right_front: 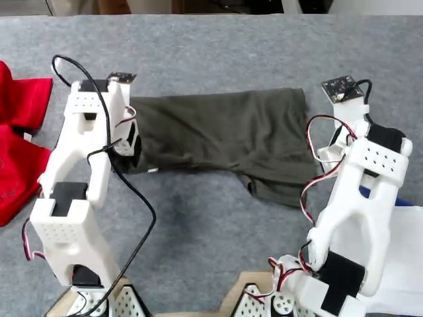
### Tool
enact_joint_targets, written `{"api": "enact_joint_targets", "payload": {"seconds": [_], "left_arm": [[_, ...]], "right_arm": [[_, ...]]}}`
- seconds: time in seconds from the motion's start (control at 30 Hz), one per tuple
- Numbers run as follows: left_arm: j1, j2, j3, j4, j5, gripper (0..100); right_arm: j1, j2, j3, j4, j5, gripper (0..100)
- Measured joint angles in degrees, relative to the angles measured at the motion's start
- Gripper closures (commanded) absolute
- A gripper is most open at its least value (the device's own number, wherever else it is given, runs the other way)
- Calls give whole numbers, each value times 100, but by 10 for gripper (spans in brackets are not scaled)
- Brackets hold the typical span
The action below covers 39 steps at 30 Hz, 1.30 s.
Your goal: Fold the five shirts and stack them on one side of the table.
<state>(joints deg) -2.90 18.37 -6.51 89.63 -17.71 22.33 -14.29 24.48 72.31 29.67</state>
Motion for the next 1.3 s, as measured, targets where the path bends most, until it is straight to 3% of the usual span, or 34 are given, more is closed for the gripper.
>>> {"api": "enact_joint_targets", "payload": {"seconds": [0.17, 0.23, 0.3, 0.43, 0.7, 0.93, 1.3], "left_arm": [[-202, -325, -844, 545, -193, 833], [-404, -352, -1240, 563, -176, 833], [-571, -352, -1468, 440, 167, 853], [-642, -255, -1547, 18, 1213, 987], [-141, 1011, -1574, -1187, 2602, 980], [44, 1222, -1574, -1345, 2611, 981], [44, 1222, -1653, -1257, 2321, 981]], "right_arm": [[-862, 316, -501, 176, -536, 836], [-1310, 659, -809, 255, -809, 917], [-1670, 1037, -1143, 264, -1125, 995], [-2048, 1705, -1732, 273, -1565, 984], [-2092, 2743, -2004, 167, -2163, 984], [-2092, 3138, -2013, -9, -2163, 993], [-2004, 3138, -1714, 114, -1477, 993]]}}
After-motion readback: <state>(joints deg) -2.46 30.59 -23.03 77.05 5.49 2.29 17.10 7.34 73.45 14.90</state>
